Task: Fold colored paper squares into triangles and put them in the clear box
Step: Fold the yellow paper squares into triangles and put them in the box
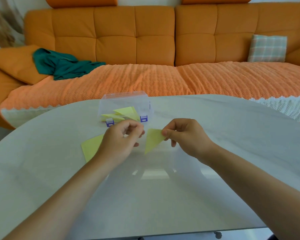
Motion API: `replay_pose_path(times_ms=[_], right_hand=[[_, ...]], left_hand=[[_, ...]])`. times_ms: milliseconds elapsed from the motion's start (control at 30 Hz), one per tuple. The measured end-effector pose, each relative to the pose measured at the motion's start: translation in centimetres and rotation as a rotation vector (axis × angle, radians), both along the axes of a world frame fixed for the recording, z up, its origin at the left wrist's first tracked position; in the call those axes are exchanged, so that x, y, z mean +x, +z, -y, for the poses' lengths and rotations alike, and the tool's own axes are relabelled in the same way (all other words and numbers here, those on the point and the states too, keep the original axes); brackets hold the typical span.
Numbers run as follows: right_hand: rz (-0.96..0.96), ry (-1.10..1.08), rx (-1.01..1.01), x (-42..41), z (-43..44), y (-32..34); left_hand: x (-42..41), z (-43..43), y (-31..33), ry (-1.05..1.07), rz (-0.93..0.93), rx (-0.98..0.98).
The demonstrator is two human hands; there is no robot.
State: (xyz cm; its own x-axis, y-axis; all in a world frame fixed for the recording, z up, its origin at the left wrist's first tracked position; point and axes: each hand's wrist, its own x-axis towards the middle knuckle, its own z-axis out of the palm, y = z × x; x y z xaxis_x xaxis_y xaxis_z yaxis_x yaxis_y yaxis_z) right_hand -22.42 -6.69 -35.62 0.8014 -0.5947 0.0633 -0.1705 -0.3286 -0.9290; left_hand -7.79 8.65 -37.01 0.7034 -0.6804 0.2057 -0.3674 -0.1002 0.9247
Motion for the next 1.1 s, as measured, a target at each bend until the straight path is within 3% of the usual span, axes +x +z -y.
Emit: replay_pose_path(times_ms=[167, 333, 467, 633, 900, 1100], right_hand=[[0.019, 0.011, 0.092, 0.3, -0.4, -0.2], [-0.123, 0.004, -0.104, 0.1, -0.4, -0.5], [-0.042, 0.041, -0.134, 0.4, -0.9, -0.5], [-0.026, 0.017, -0.054, 0.3, -0.8, -0.4], [0.007, 0.002, -0.019, 0.3, -1.5, -0.4], [0.109, -0.090, 0.119, 0.5, -1.5, -0.5]], left_hand=[[-1.5, 0.7, -0.4, -0.023, -0.112, 0.001], [-1.4, 0.7, -0.6, 0.019, 0.108, 0.109], [-2.0, 0.7, -0.3, -0.030, 0.140, 0.131], [-2.2, 0.8, -0.2, -0.017, 0.054, 0.102], [-1.8, 0.6, -0.4, -0.051, 0.197, 0.108], [-1.0, 0.5, -0.1, -0.128, 0.024, 0.152]])
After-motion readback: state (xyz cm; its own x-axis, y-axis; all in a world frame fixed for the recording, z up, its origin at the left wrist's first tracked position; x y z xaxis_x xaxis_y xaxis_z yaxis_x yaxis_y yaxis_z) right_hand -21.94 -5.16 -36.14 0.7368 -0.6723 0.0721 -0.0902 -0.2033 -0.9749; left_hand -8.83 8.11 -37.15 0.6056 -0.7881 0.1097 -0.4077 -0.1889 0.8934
